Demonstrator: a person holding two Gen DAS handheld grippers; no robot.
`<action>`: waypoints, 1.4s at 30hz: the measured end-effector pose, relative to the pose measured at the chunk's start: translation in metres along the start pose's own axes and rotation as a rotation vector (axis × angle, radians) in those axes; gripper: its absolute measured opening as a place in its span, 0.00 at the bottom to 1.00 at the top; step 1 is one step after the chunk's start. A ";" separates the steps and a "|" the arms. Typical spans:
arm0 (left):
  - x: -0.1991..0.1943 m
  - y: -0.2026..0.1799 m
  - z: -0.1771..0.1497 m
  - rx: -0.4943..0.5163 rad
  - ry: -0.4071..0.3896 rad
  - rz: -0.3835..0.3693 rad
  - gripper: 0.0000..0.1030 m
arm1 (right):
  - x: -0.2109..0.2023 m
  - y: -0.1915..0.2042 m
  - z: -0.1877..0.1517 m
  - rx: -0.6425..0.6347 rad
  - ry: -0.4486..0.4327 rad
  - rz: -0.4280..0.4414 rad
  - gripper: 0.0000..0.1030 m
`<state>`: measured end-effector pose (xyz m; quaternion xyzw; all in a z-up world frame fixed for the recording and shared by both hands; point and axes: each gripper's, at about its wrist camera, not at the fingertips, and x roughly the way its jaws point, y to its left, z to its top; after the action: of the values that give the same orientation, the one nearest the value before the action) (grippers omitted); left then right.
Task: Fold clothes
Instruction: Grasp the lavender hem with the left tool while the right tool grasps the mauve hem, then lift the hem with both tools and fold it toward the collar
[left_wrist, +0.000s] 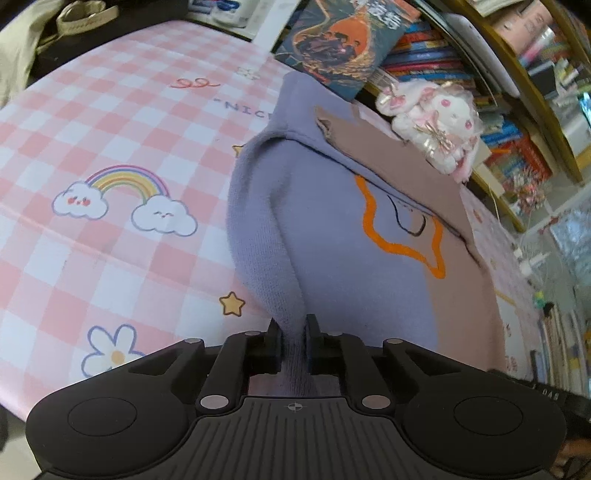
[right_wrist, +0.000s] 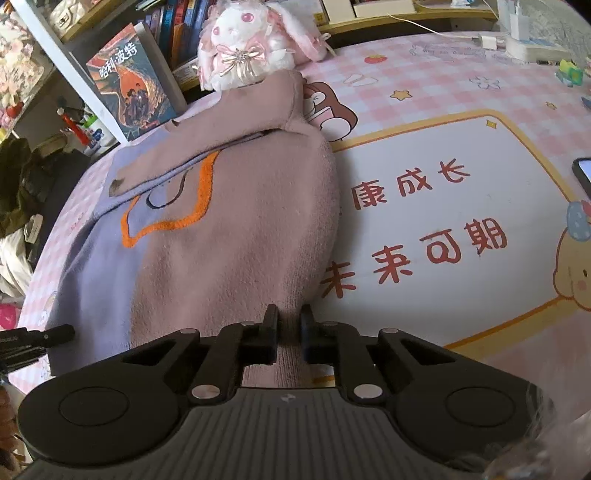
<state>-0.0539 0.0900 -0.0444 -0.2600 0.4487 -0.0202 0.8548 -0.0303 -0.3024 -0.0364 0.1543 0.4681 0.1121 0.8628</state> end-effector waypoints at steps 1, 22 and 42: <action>-0.001 0.000 0.000 -0.003 -0.001 0.005 0.09 | -0.002 -0.001 0.000 0.006 -0.003 0.004 0.09; -0.054 0.001 -0.074 -0.111 -0.015 -0.040 0.09 | -0.064 -0.030 -0.044 0.024 0.033 0.062 0.09; -0.085 -0.005 -0.073 -0.272 -0.126 -0.280 0.09 | -0.105 -0.066 -0.047 0.229 0.044 0.276 0.09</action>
<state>-0.1603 0.0770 -0.0118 -0.4338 0.3524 -0.0618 0.8270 -0.1232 -0.3913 -0.0041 0.3116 0.4712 0.1787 0.8056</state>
